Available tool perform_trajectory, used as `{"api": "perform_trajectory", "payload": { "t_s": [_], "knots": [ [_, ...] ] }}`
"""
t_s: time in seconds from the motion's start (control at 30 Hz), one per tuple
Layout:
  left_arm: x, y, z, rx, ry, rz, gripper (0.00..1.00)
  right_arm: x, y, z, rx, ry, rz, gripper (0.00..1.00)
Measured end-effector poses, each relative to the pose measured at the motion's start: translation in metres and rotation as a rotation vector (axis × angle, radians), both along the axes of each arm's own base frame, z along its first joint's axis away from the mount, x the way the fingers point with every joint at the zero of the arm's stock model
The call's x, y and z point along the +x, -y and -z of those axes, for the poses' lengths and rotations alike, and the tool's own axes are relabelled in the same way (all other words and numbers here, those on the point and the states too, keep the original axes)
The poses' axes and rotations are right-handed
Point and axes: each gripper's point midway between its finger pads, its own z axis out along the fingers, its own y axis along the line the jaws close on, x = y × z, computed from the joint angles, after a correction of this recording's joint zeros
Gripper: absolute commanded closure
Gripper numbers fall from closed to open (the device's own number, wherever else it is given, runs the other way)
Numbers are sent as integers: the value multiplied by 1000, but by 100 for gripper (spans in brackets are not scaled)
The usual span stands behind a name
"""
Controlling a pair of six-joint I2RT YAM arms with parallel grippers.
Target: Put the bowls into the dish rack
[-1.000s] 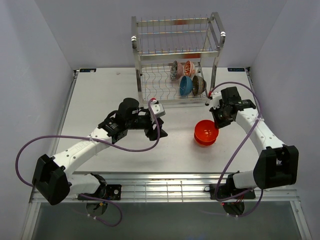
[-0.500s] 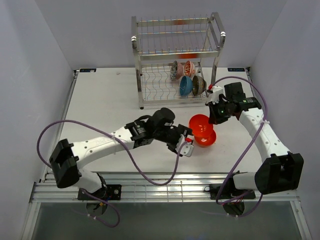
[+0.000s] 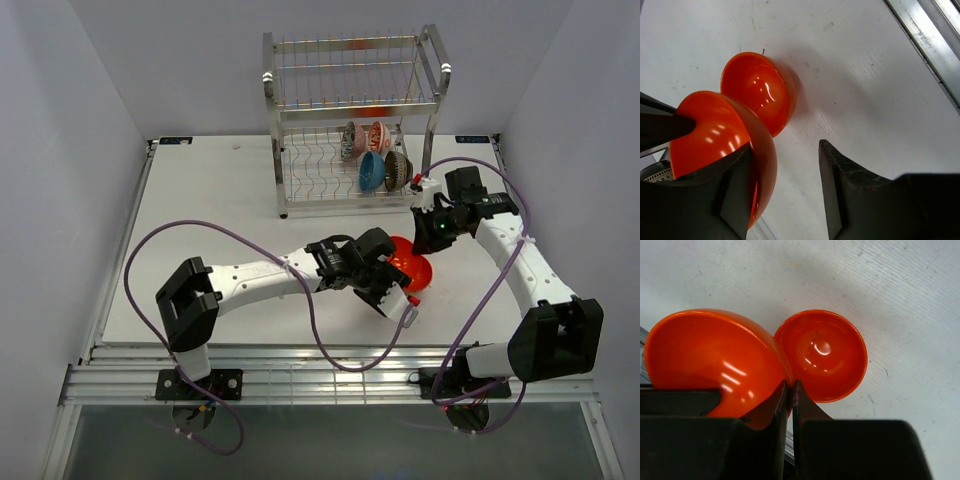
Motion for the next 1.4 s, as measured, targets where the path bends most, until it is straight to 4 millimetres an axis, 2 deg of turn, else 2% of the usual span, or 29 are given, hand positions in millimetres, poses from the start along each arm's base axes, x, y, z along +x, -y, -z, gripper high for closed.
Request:
{"api": "perform_trajectory", "payload": {
  "t_s": [0.07, 0.2, 0.4, 0.47, 0.5, 0.57, 0.6, 0.63, 0.67, 0.77, 0.83, 0.87, 0.9, 0.93, 1.07, 1.2, 1.33, 1.4],
  "knots": [
    [4, 1, 10, 30, 11, -13, 46, -1, -1, 1, 0, -7, -6, 92],
    [12, 1, 24, 71, 32, -48, 60, -5, -5, 1, 4, -16, -19, 92],
    [22, 1, 22, 79, 62, -91, 80, -5, -8, 3, 4, -19, -30, 92],
    [20, 1, 25, 86, 59, -95, 93, -6, -9, 4, 7, -25, -33, 92],
    [20, 2, 26, 87, 58, -99, 99, -5, -8, 5, 0, -25, -33, 88],
    [21, 3, 27, 85, 47, -116, 100, -5, -7, 7, -3, -32, -33, 76],
    [20, 3, 28, 85, 33, -131, 100, -5, -8, 7, -1, -38, -31, 73],
    [20, 1, 30, 91, 14, -151, 100, -5, -8, 6, -2, -39, -31, 65],
    [20, 0, 33, 96, -7, -170, 100, -5, -8, 4, -1, -39, -30, 51],
    [21, -6, 41, 107, -95, -244, 100, 1, -8, -8, 1, -7, -36, 21],
    [22, -10, 41, 98, -171, -296, 100, 10, -6, -22, 8, 37, -35, 11],
    [25, -10, 39, 84, -210, -329, 100, 16, -3, -30, 12, 61, -29, 2],
    [28, -10, 36, 67, -251, -359, 100, 23, 0, -39, 19, 89, -15, 3],
    [32, -10, 32, 47, -290, -389, 100, 30, 5, -49, 28, 118, -6, 10],
    [56, -10, 6, -79, -487, -534, 100, 57, 37, -88, 89, 216, 85, 10],
    [105, -17, -34, -289, -720, -700, 100, 72, 74, -110, 127, 270, 182, 10],
    [163, -33, -66, -506, -855, -877, 100, 68, 77, -110, 162, 247, 191, 10],
    [183, -34, -80, -606, -874, -938, 100, 65, 74, -110, 177, 232, 185, 10]
  ]
}}
